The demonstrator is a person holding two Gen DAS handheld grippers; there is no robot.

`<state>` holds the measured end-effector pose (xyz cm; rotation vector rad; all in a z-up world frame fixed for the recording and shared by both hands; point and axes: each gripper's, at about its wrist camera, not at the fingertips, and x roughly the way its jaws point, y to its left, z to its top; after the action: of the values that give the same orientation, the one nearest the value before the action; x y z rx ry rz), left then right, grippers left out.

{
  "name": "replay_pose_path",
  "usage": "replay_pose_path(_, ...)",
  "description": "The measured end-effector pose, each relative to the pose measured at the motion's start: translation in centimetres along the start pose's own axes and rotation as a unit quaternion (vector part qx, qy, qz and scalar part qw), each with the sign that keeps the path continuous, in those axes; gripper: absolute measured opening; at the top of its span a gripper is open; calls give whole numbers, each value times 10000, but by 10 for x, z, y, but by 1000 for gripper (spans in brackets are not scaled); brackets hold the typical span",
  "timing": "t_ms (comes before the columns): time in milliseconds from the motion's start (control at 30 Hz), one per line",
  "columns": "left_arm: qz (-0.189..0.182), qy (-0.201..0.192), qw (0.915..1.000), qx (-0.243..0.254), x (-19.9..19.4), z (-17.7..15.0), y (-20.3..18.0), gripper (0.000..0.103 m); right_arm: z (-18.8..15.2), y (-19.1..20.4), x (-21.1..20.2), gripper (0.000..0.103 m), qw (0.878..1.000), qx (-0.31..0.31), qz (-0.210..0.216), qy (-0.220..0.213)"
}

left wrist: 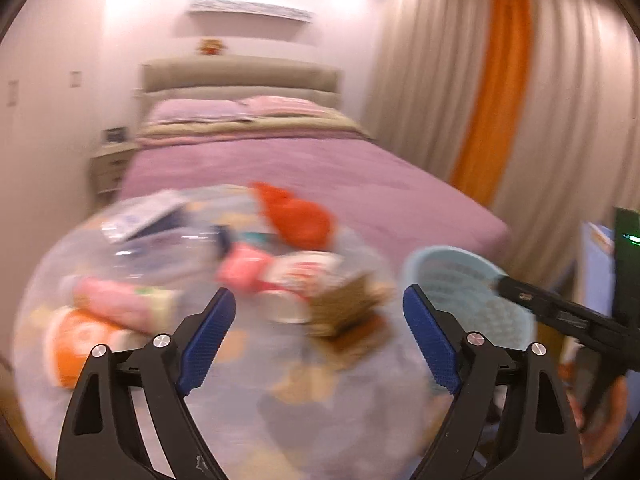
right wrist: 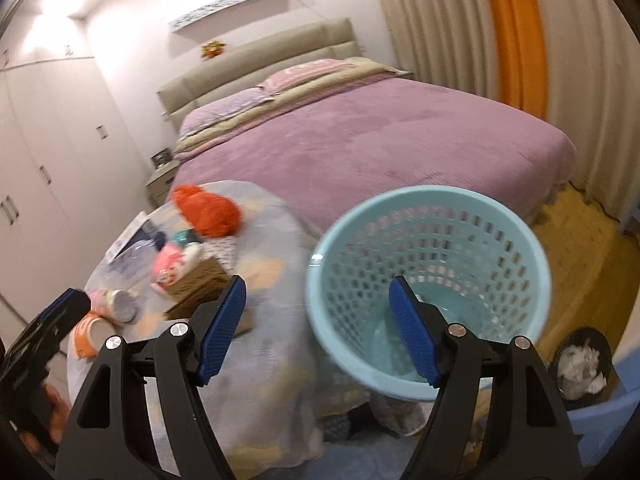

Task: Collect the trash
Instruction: 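Grasp the orange paper cup with the left tool while the right tool grasps the cardboard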

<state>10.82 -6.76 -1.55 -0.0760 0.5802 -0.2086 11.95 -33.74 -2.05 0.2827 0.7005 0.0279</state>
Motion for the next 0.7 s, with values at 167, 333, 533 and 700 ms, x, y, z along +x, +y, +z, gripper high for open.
replay_pose_path(167,1085,-45,9940,-152,-6,-6,47,90,-3,34,4,70,9993,-300,227,-1)
replay_pose_path(333,1951,176,9806,-83,3,-25,83,90,-8,66,24,70,9977,-552,348,186)
replay_pose_path(533,2558,434,9657,31,20,-46,103,90,-18,82,42,70,9960,-643,437,449)
replay_pose_path(700,2852,645,9562,122,35,-55,113,75,-20,85,45,70,9957,-696,401,466)
